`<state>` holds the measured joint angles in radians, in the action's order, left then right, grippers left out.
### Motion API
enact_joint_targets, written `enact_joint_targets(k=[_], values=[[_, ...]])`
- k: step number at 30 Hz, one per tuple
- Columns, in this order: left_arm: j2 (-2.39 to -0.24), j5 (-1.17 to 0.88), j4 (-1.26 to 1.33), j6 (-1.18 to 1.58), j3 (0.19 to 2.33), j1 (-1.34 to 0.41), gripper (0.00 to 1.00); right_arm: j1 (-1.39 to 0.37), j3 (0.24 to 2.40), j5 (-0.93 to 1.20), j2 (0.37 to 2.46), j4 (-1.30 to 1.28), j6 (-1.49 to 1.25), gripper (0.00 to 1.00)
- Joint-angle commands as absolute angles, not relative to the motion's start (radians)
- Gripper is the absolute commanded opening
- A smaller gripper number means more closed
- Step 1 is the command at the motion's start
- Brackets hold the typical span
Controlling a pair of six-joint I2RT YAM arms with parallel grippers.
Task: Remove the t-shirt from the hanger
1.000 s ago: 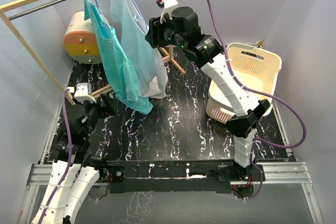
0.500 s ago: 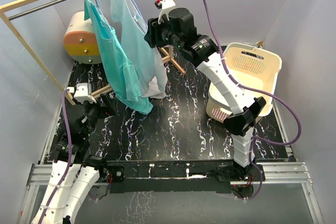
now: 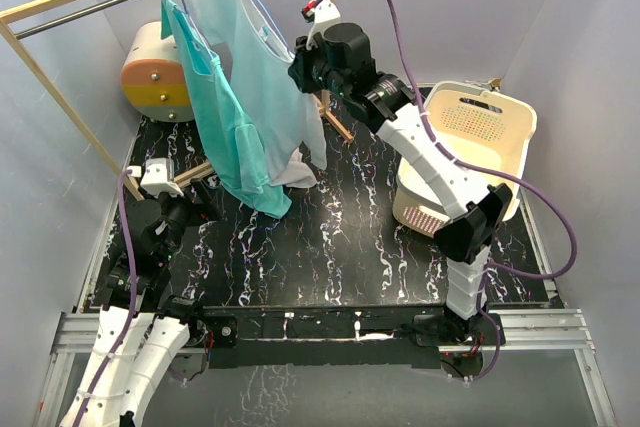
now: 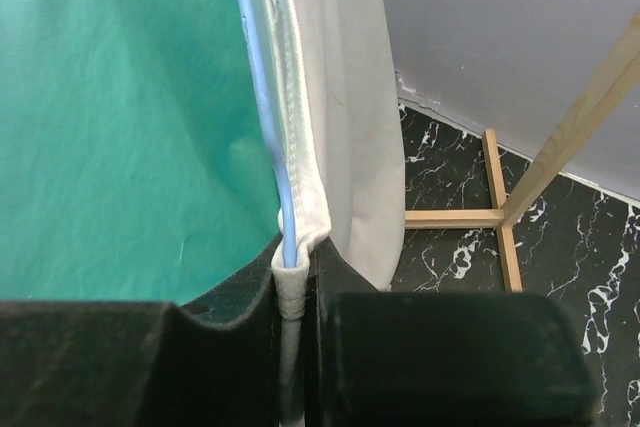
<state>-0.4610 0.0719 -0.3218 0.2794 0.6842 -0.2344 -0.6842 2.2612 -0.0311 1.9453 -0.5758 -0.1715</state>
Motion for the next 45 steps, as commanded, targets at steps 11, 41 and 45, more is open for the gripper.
enact_joint_targets(k=[11, 41, 45], values=[[-0.453, 0.083, -0.328, 0.270, 0.688, -0.235, 0.79, -0.654, 2.257, -0.104, 1.794, -0.273, -0.200, 0.08], [-0.397, -0.056, -0.254, 0.260, 0.723, -0.236, 0.83, -0.640, 1.654, -0.016, 1.203, -0.283, -0.231, 0.08], [-0.462, -0.218, -0.196, 0.254, 0.883, -0.235, 0.83, -0.639, 1.548, 0.039, 1.027, -0.417, -0.227, 0.08]])
